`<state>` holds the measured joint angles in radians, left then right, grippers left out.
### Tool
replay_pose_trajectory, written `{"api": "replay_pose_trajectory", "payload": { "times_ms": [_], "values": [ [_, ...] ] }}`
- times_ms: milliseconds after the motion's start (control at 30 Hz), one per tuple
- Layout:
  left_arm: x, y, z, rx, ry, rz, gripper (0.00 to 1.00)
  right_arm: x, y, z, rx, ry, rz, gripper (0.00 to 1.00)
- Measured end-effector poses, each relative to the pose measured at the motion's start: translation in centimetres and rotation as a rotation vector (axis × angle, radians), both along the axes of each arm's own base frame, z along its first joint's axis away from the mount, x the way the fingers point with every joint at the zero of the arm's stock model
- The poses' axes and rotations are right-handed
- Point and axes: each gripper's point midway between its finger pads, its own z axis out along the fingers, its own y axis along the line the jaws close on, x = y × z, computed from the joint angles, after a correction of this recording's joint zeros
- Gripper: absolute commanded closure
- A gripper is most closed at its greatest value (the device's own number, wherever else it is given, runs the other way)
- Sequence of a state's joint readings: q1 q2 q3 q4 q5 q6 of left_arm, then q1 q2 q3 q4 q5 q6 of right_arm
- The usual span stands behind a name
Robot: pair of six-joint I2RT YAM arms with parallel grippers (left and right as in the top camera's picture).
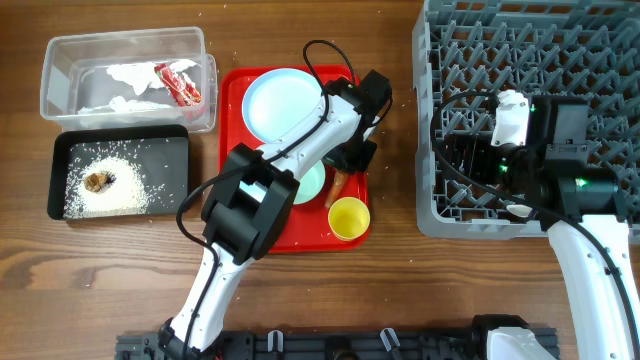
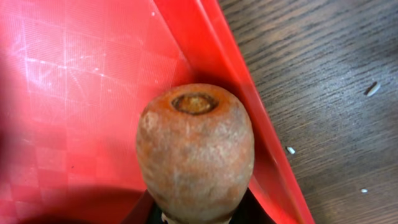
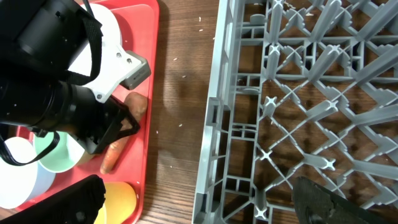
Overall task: Sort waste into correct bins and load items into the dishwasher rack
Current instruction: 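Move the left gripper to the carrot and grasp its top, then carry the carrot left and place it on the black tray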
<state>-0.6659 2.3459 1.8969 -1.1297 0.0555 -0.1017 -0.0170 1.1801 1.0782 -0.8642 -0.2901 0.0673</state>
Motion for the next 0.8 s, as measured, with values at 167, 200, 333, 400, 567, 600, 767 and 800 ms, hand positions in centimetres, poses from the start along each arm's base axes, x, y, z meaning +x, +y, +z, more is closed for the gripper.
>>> {"api": "replay_pose_trajectory", "payload": {
  "times_ms": [167, 200, 333, 400, 567, 600, 767, 800],
  "values": [
    [-0.1, 0.1, 0.9, 0.008, 0.013, 0.009, 0.92, 0.0, 0.0, 0.0, 0.0, 0.0, 0.0, 0.01],
    [-0.1, 0.0, 1.3, 0.008, 0.015, 0.009, 0.92, 0.0, 0.0, 0.0, 0.0, 0.0, 0.0, 0.01],
    [1.7, -1.2, 4.9, -0.038, -0.043, 0.022, 0.92, 0.0, 0.0, 0.0, 0.0, 0.0, 0.0, 0.01],
    [2.5, -1.4, 7.2, -0.058, -0.067, 0.051, 0.92, 0.0, 0.0, 0.0, 0.0, 0.0, 0.0, 0.01],
    [4.5, 0.7, 11.3, -0.085, -0.099, 0.151, 0.95, 0.0, 0.0, 0.0, 0.0, 0.0, 0.0, 0.01],
    [4.8, 1.5, 11.8, -0.084, -0.098, 0.174, 0.95, 0.0, 0.0, 0.0, 0.0, 0.0, 0.0, 0.01],
    [6.2, 9.3, 14.3, -0.042, -0.074, 0.394, 0.96, 0.0, 0.0, 0.0, 0.0, -0.002, 0.0, 0.01],
    [6.5, 11.4, 14.9, -0.031, -0.07, 0.447, 0.96, 0.1, 0.0, 0.1, 0.0, -0.004, 0.0, 0.01]
  ]
}}
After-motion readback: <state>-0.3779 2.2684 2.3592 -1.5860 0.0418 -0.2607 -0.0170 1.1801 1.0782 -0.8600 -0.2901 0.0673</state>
